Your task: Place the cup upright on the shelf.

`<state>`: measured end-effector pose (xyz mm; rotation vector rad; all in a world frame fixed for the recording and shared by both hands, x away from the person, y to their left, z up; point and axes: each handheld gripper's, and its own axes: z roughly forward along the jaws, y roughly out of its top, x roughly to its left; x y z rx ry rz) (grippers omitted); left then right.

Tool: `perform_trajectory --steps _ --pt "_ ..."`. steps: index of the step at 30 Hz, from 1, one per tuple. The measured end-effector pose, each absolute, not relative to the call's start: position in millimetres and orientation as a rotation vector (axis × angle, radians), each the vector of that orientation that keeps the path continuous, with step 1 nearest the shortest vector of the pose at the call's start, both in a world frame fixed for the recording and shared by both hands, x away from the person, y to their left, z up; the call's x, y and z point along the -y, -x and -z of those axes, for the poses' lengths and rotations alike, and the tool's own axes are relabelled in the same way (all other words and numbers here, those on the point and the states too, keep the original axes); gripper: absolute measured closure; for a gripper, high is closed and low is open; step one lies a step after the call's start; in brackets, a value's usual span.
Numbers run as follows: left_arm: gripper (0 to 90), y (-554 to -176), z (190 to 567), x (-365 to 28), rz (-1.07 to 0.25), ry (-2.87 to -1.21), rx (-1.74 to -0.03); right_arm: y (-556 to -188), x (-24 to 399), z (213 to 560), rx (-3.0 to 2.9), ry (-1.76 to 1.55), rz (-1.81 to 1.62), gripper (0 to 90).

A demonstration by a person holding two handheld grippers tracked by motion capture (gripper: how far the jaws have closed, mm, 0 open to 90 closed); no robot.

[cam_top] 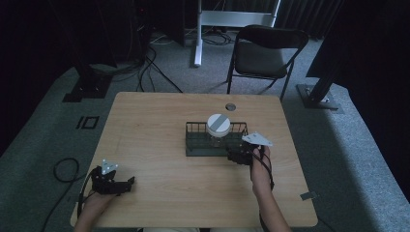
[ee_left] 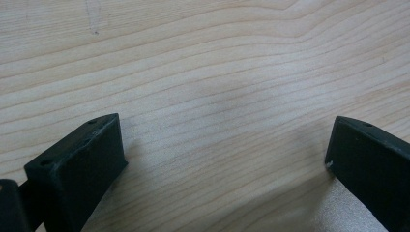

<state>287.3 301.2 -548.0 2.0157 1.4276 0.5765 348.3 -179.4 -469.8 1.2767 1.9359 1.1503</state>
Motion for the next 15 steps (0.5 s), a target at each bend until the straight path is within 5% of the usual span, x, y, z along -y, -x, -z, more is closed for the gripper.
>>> perform_trajectory --steps 15 --pt "0.5 -287 548 -301 -0.577 -2.016 -1.427 -337 209 477 -1.948 -1.286 -1.147 13.0"
